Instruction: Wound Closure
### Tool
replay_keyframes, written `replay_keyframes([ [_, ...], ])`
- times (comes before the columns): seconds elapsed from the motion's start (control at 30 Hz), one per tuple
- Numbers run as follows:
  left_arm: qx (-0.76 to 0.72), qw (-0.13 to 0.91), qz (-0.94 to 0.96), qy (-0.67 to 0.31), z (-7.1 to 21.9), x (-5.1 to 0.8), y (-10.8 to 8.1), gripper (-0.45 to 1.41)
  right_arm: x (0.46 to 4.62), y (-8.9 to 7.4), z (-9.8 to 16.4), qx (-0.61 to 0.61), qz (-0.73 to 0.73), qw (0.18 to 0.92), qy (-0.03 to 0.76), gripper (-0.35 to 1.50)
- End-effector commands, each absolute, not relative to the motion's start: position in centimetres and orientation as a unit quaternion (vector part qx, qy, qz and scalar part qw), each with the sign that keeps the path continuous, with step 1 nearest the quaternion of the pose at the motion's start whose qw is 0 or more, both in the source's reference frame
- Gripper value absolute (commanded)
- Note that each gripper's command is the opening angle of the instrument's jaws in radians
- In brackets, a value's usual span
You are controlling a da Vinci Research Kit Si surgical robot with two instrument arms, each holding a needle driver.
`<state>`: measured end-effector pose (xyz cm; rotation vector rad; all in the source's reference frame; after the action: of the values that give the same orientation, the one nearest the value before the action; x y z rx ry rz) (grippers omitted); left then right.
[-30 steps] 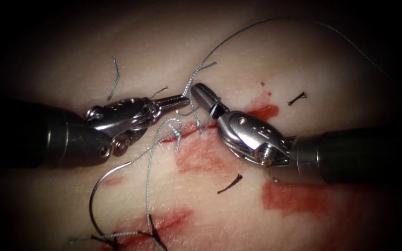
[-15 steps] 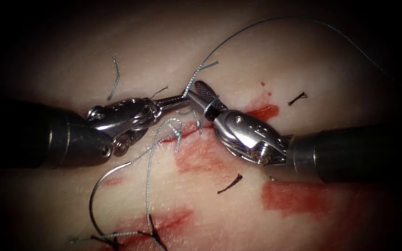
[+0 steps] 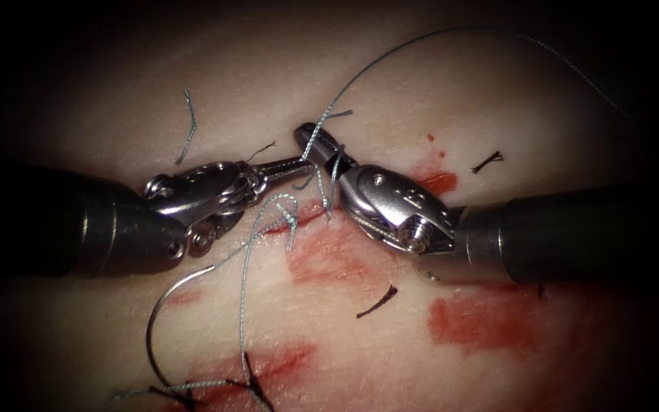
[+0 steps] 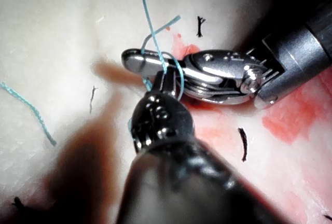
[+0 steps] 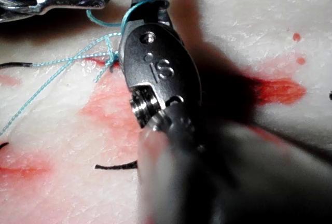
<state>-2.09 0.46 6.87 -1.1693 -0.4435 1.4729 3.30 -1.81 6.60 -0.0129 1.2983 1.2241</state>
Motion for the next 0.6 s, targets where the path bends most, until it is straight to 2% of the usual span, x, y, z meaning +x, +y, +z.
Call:
replay_keyframes([
  [0.03, -0.498, 0.568, 0.627, -0.19, 6.94, -2.12, 0.44, -0.45, 3.36, -1.87, 6.58, 0.004, 0.54, 0.623, 0.566, -0.35],
  [0.37, -0.498, 0.572, 0.63, -0.169, 7.15, -1.83, 0.69, -0.45, 3.06, -2.04, 6.48, 0.052, 0.519, 0.637, 0.567, -0.35],
  [0.6, -0.486, 0.56, 0.662, -0.107, 7.53, -1.5, 1.15, -0.45, 2.75, -2.5, 6.59, 0.14, 0.447, 0.695, 0.546, -0.35],
])
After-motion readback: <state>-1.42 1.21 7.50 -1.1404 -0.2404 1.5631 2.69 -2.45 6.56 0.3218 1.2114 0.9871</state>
